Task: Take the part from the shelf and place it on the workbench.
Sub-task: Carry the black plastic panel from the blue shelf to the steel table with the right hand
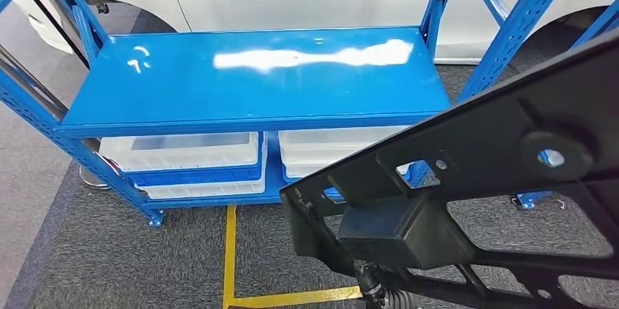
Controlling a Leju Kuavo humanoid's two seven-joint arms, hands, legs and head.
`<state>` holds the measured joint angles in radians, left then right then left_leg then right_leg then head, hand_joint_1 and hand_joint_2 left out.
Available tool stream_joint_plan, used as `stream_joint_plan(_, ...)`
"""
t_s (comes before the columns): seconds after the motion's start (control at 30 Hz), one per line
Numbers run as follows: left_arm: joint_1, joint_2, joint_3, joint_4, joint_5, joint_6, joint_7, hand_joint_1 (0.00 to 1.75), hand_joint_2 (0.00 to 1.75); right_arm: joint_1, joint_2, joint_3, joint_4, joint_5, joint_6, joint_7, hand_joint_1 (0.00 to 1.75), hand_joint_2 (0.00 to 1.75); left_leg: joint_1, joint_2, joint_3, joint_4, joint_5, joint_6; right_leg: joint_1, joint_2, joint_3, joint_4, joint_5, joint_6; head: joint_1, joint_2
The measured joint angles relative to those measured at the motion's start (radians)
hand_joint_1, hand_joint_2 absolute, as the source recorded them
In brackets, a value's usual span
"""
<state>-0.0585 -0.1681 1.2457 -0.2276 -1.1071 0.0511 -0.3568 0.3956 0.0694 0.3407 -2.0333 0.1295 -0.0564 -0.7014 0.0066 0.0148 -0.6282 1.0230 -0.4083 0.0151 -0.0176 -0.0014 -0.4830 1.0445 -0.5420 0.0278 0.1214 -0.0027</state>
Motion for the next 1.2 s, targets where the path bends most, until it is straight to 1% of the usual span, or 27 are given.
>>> stream_joint_plan(0.03, 0.0, 0.0, 0.0, 0.0, 0.0, 0.001, -0.005, 0.0, 0.0, 0.003, 0.002, -0.004, 0.0, -0.001, 0.001, 0.0, 1.75, 1.75, -0.001, 0.0, -0.005, 0.002, 0.007, -0.006, 0.004, 0.001, 0.006, -0.019, -0.009, -0.008, 0.0, 0.0)
stream_joint_plan(0.1, 0.001, 0.0, 0.0, 0.0, -0.001, 0.001, -0.01, 0.0, 0.0, 0.009, 0.006, -0.01, 0.001, 0.002, 0.003, 0.0, 1.75, 1.75, 0.001, -0.003, -0.011, 0.004, 0.017, -0.018, 0.004, 0.0, -0.008, -0.021, 0.003, -0.027, 0.0, 0.0)
stream_joint_plan(0.13, 0.001, 0.0, 0.0, 0.0, -0.001, 0.001, -0.009, 0.0, 0.0, 0.011, 0.009, -0.012, 0.001, 0.003, 0.005, 0.0, 1.75, 1.75, 0.003, -0.004, -0.018, 0.013, 0.003, -0.024, 0.003, -0.001, -0.016, -0.023, 0.011, -0.037, 0.0, 0.0)
stream_joint_plan(0.17, 0.002, -0.001, 0.0, 0.0, -0.001, 0.001, -0.005, 0.0, 0.0, 0.011, 0.013, -0.015, 0.002, 0.003, 0.007, 0.0, 1.75, 1.75, 0.004, -0.006, -0.028, 0.038, -0.028, -0.029, 0.001, -0.003, -0.025, -0.025, 0.021, -0.047, 0.0, 0.0)
stream_joint_plan(0.2, 0.002, -0.001, 0.0, 0.0, 0.0, 0.002, 0.001, 0.0, 0.0, 0.012, 0.017, -0.019, 0.003, 0.003, 0.01, 0.0, 1.75, 1.75, 0.006, -0.007, -0.041, 0.084, -0.076, -0.033, 0.001, -0.005, -0.037, -0.025, 0.032, -0.054, 0.0, 0.0)
stream_joint_plan(0.27, 0.002, -0.001, 0.0, 0.0, 0.0, 0.003, 0.015, 0.0, 0.0, 0.012, 0.022, -0.025, 0.007, 0.003, 0.014, 0.0, 1.75, 1.75, 0.007, -0.007, -0.068, 0.209, -0.167, -0.04, 0.003, -0.006, -0.062, -0.022, 0.05, -0.06, -0.001, 0.0)
stream_joint_plan(0.3, 0.002, -0.001, 0.001, 0.0, 0.0, 0.004, 0.021, 0.0, 0.0, 0.012, 0.023, -0.027, 0.009, 0.003, 0.015, 0.0, 1.75, 1.75, 0.007, -0.007, -0.071, 0.259, -0.185, -0.042, 0.005, -0.006, -0.076, -0.02, 0.06, -0.06, -0.001, 0.0)
stream_joint_plan(0.33, 0.002, -0.001, 0.001, 0.0, 0.0, 0.005, 0.024, 0.0, 0.0, 0.012, 0.023, -0.028, 0.012, 0.003, 0.016, 0.0, 1.75, 1.75, 0.007, -0.007, -0.061, 0.278, -0.18, -0.041, 0.006, -0.006, -0.089, -0.017, 0.068, -0.059, -0.001, 0.0)
stream_joint_plan(0.37, 0.002, -0.001, 0.002, 0.0, 0.0, 0.005, 0.027, 0.0, 0.0, 0.013, 0.024, -0.03, 0.014, 0.003, 0.016, 0.0, 1.75, 1.75, 0.006, -0.008, -0.033, 0.26, -0.157, -0.039, 0.007, -0.006, -0.102, -0.015, 0.077, -0.058, -0.001, 0.0)
stream_joint_plan(0.43, 0.001, -0.001, 0.002, 0.0, 0.0, 0.006, 0.028, 0.0, 0.0, 0.013, 0.026, -0.031, 0.016, 0.003, 0.017, 0.0, 1.75, 1.75, 0.004, -0.01, 0.064, 0.134, -0.112, -0.027, 0.007, -0.006, -0.121, -0.011, 0.09, -0.053, -0.001, 0.0)
stream_joint_plan(0.5, 0.0, -0.001, 0.003, 0.0, 0.0, 0.006, 0.028, 0.0, 0.0, 0.013, 0.029, -0.032, 0.017, 0.003, 0.017, 0.0, 1.75, 1.75, -0.001, -0.013, 0.148, 0.002, -0.109, -0.016, 0.007, -0.007, -0.13, -0.011, 0.104, -0.043, -0.001, 0.0)
stream_joint_plan(0.57, 0.0, -0.001, 0.003, 0.0, 0.0, 0.006, 0.028, 0.0, 0.0, 0.013, 0.031, -0.033, 0.017, 0.003, 0.017, 0.0, 1.75, 1.75, -0.008, -0.015, 0.168, -0.045, -0.111, -0.009, 0.006, -0.009, -0.134, -0.017, 0.122, -0.03, 0.0, 0.0)
stream_joint_plan(0.63, -0.001, -0.002, 0.005, 0.0, 0.0, 0.006, 0.033, 0.0, 0.0, 0.014, 0.031, -0.035, 0.018, 0.004, 0.018, 0.0, 1.75, 1.75, -0.003, -0.011, 0.159, -0.057, -0.091, 0.002, 0.007, -0.006, -0.14, -0.015, 0.119, -0.018, 0.0, 0.0)
stream_joint_plan(0.67, -0.001, -0.002, 0.006, 0.0, 0.0, 0.007, 0.036, 0.0, 0.0, 0.015, 0.032, -0.037, 0.018, 0.004, 0.018, 0.0, 1.75, 1.75, 0.0, -0.008, 0.152, -0.062, -0.08, 0.009, 0.008, -0.004, -0.149, 0.005, 0.093, -0.014, 0.0, 0.0)
stream_joint_plan(0.7, -0.002, -0.003, 0.007, 0.0, 0.0, 0.007, 0.04, 0.0, 0.0, 0.016, 0.032, -0.039, 0.019, 0.005, 0.019, 0.0, 1.75, 1.75, 0.002, -0.005, 0.143, -0.065, -0.07, 0.015, 0.008, -0.001, -0.162, 0.044, 0.05, -0.011, 0.0, 0.0)
stream_joint_plan(0.77, -0.002, -0.003, 0.008, 0.0, -0.001, 0.007, 0.044, 0.0, 0.0, 0.017, 0.032, -0.043, 0.022, 0.007, 0.02, 0.0, 1.75, 1.75, -0.002, -0.001, 0.114, -0.057, -0.054, 0.022, 0.007, 0.001, -0.191, 0.162, -0.042, -0.007, 0.0, 0.0)
stream_joint_plan(0.8, -0.002, -0.003, 0.008, 0.0, -0.002, 0.007, 0.044, 0.0, 0.0, 0.019, 0.032, -0.046, 0.024, 0.008, 0.02, 0.0, 1.75, 1.75, -0.003, -0.001, 0.099, -0.051, -0.047, 0.023, 0.006, 0.001, -0.199, 0.216, -0.063, -0.006, 0.0, 0.0)
stream_joint_plan(0.83, -0.002, -0.003, 0.008, 0.0, -0.004, 0.006, 0.044, 0.0, 0.0, 0.02, 0.032, -0.049, 0.026, 0.008, 0.019, 0.0, 1.75, 1.75, -0.004, 0.0, 0.083, -0.043, -0.04, 0.022, 0.005, 0.0, -0.194, 0.246, -0.061, -0.004, 0.0, 0.0)
stream_joint_plan(0.87, -0.003, -0.003, 0.008, 0.0, -0.007, 0.005, 0.042, 0.0, 0.0, 0.022, 0.032, -0.05, 0.027, 0.01, 0.019, 0.0, 1.75, 1.75, -0.004, 0.0, 0.066, -0.033, -0.035, 0.021, 0.004, 0.0, -0.172, 0.24, -0.038, -0.004, 0.0, 0.0)
stream_joint_plan(0.9, -0.003, -0.003, 0.008, 0.0, -0.009, 0.004, 0.039, 0.0, 0.0, 0.023, 0.032, -0.051, 0.028, 0.011, 0.018, 0.0, 1.75, 1.75, -0.004, 0.0, 0.05, -0.022, -0.031, 0.019, 0.004, 0.0, -0.135, 0.202, -0.008, -0.005, 0.0, 0.0)
stream_joint_plan(0.93, -0.003, -0.003, 0.008, 0.0, -0.012, 0.003, 0.036, 0.0, 0.0, 0.025, 0.032, -0.052, 0.028, 0.011, 0.018, 0.0, 1.75, 1.75, -0.003, 0.0, 0.035, -0.011, -0.027, 0.016, 0.004, 0.0, -0.09, 0.14, 0.007, -0.007, 0.0, 0.0)
stream_joint_plan(0.97, -0.002, -0.004, 0.008, 0.0, -0.014, 0.002, 0.032, 0.0, 0.0, 0.026, 0.032, -0.052, 0.028, 0.012, 0.017, 0.0, 1.75, 1.75, -0.004, 0.0, 0.023, 0.0, -0.023, 0.012, 0.006, -0.001, -0.047, 0.073, 0.009, -0.011, 0.0, 0.0)
stream_joint_plan(1.0, -0.002, -0.004, 0.008, 0.0, -0.016, 0.002, 0.029, 0.0, 0.0, 0.027, 0.032, -0.053, 0.028, 0.011, 0.018, 0.0, 1.75, 1.75, -0.005, 0.001, 0.017, 0.007, -0.019, 0.008, 0.009, -0.002, -0.019, 0.025, 0.003, -0.017, 0.0, 0.0)
stream_joint_plan(1.07, -0.002, -0.005, 0.008, 0.0, -0.019, 0.001, 0.023, 0.0, 0.0, 0.031, 0.034, -0.054, 0.028, 0.001, 0.029, 0.0, 1.75, 1.75, -0.005, 0.004, 0.011, 0.011, -0.009, -0.004, 0.014, -0.001, -0.005, -0.014, -0.008, -0.029, 0.0, 0.0)
stream_joint_plan(1.13, -0.002, -0.005, 0.008, 0.0, -0.02, 0.0, 0.009, 0.0, 0.0, 0.034, 0.038, -0.056, 0.028, -0.015, 0.049, 0.0, 1.75, 1.75, -0.003, 0.006, 0.007, 0.012, -0.009, -0.018, 0.011, 0.005, -0.016, -0.02, 0.006, -0.047, 0.001, 0.0)
stream_joint_plan(1.17, -0.002, -0.005, 0.008, 0.0, -0.02, 0.0, 0.0, 0.0, 0.0, 0.036, 0.041, -0.057, 0.028, -0.02, 0.059, 0.0, 1.75, 1.75, -0.002, 0.004, -0.001, 0.028, -0.032, -0.024, 0.009, 0.009, -0.025, -0.023, 0.017, -0.056, 0.0, 0.0)
stream_joint_plan(1.2, -0.002, -0.005, 0.008, 0.0, -0.02, 0.001, -0.007, 0.0, 0.0, 0.037, 0.044, -0.058, 0.028, -0.022, 0.065, 0.0, 1.75, 1.75, -0.001, 0.001, -0.012, 0.06, -0.07, -0.029, 0.007, 0.012, -0.034, -0.026, 0.028, -0.063, 0.0, 0.0)
